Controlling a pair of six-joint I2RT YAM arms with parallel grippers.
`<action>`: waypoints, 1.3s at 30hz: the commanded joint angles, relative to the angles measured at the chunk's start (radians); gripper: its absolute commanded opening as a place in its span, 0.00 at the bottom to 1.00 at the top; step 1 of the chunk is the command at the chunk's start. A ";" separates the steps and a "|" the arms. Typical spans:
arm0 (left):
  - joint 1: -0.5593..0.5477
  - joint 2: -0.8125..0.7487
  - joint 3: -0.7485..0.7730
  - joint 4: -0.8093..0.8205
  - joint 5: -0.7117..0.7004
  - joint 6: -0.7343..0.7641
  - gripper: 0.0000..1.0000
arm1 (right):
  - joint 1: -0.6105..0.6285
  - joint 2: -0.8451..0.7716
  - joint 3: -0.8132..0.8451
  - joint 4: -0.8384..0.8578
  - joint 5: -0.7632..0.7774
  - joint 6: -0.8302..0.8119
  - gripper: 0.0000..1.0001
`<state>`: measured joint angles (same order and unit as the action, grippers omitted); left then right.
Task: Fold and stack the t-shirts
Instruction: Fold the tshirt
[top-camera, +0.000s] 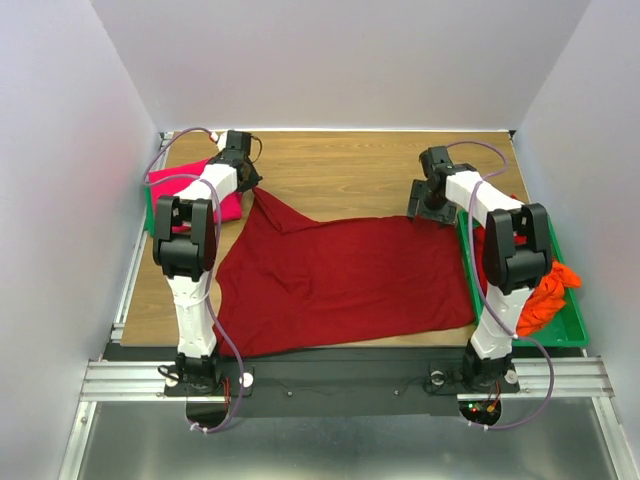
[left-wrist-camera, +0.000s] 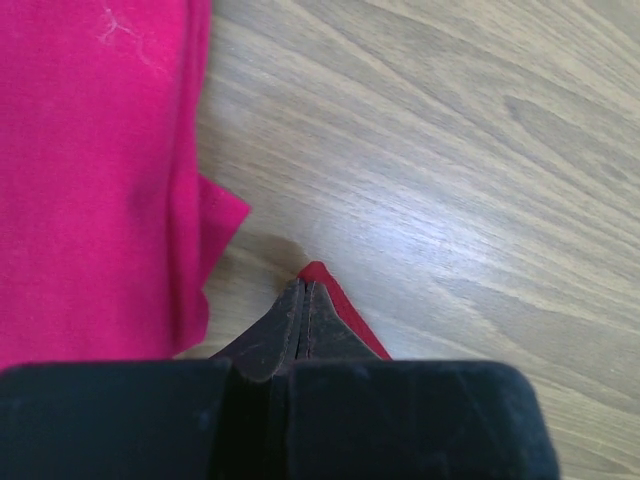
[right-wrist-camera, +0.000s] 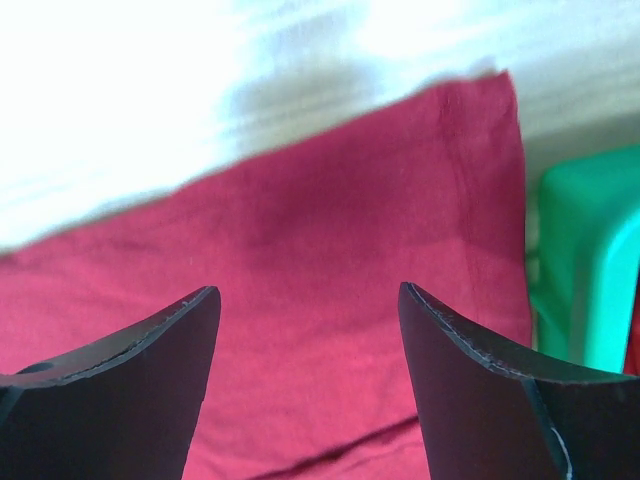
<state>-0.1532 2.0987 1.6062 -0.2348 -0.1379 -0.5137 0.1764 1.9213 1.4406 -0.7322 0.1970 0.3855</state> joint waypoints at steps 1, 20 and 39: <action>0.015 -0.072 -0.015 0.014 -0.015 0.007 0.00 | -0.002 0.030 0.104 0.014 0.047 -0.010 0.78; 0.035 -0.075 -0.011 0.003 0.008 0.032 0.00 | -0.110 0.211 0.283 0.016 0.104 -0.031 0.77; 0.035 -0.055 0.020 -0.014 0.012 0.040 0.00 | -0.112 0.226 0.245 0.016 0.093 -0.027 0.55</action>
<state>-0.1246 2.0964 1.5917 -0.2440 -0.1207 -0.4934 0.0658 2.1788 1.7153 -0.7120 0.2756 0.3595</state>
